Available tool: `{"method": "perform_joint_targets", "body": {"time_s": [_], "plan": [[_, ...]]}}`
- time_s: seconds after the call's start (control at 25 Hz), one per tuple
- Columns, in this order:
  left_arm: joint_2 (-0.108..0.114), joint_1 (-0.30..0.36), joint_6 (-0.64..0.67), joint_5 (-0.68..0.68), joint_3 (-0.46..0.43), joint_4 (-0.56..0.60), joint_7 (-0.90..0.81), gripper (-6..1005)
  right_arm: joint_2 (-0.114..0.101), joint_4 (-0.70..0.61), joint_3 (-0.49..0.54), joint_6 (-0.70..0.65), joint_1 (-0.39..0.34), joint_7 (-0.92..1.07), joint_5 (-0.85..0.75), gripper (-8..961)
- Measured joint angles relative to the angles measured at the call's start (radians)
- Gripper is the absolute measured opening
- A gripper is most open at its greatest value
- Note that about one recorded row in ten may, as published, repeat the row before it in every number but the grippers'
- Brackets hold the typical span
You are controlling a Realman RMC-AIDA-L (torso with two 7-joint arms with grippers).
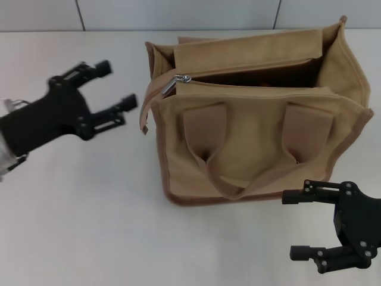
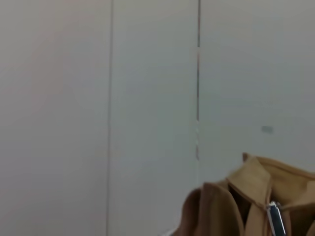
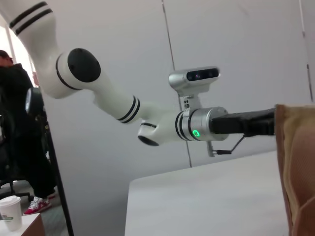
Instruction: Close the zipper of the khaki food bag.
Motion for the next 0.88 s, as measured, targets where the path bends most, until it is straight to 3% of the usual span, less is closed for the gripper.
{"method": "perform_joint_targets", "body": {"time_s": [0.36,0.84,0.88], "plan": [[-0.01,-0.046,-0.093,0.009,0.157,0.031,0.001,706,0.001,0.011,0.002,0.049,0.0,0.003,0.001,827],[-0.02,-0.048,-0.161,0.002,0.139,0.088,0.013,671,0.003,0.012,0.006,0.042,0.004,0.018,0.008,827],[-0.022,-0.047,-0.163,0.0,0.132,0.09,0.013,626,0.003,0.012,0.007,0.04,0.004,0.018,0.01,827]]}}
